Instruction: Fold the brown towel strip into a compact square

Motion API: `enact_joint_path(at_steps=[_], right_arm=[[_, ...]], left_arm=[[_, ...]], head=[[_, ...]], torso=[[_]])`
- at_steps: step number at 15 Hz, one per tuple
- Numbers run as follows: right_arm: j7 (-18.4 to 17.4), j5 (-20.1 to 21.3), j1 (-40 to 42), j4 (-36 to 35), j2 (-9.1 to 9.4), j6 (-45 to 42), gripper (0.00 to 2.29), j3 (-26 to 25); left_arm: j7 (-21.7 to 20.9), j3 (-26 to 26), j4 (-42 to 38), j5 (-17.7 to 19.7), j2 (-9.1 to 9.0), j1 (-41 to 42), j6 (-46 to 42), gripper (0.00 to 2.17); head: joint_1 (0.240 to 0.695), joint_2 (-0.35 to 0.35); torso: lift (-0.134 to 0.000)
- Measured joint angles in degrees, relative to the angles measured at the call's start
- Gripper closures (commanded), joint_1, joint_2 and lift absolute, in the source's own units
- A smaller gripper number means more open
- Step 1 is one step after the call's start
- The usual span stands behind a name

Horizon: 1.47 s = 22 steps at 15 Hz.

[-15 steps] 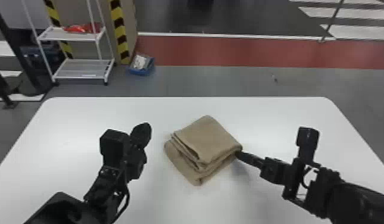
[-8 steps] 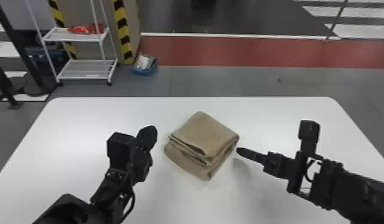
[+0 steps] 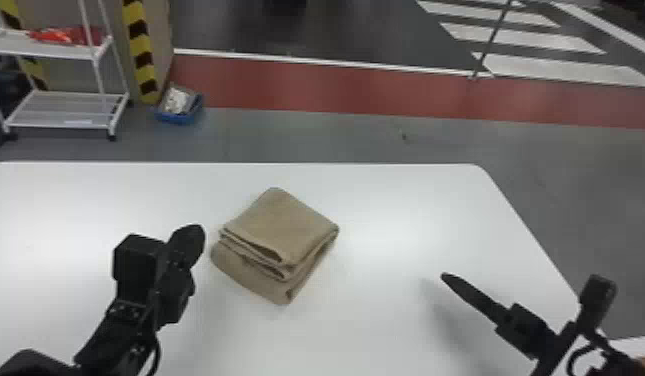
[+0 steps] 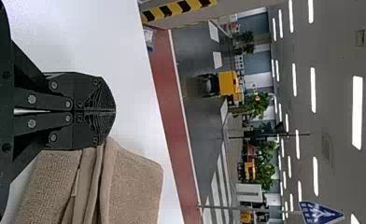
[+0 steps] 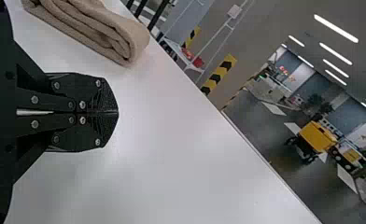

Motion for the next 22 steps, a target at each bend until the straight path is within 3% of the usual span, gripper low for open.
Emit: enact_joint_path(at_steps=[1, 5, 16, 22], right_arm=[[0.89, -0.95, 0.52, 0.31, 0.00, 0.38, 2.02, -2.06], [1.62, -4.46, 3.76, -2.13, 0.06, 1.76, 2.02, -5.67], [3.97, -7.13, 6.13, -5.29, 0.80, 4.32, 2.02, -8.60], [3.97, -7.22, 6.26, -5.93, 0.93, 4.68, 2.02, -8.51]], left_arm=[[-0.21, -0.29, 0.51, -0.15, -0.09, -0.50, 0.51, 2.06], [-2.63, -1.39, 3.22, -0.10, -0.80, -3.89, 4.29, 2.06], [-4.80, -0.92, 7.39, -1.68, -1.17, -7.72, 9.61, 2.06], [-6.53, -0.76, 3.62, -0.90, -0.73, -4.67, 10.47, 2.06]], head=[[0.695, -0.287], [0.695, -0.329], [0.695, -0.315], [0.695, -0.331]], torso=[[-0.124], [-0.124], [-0.124], [-0.124]])
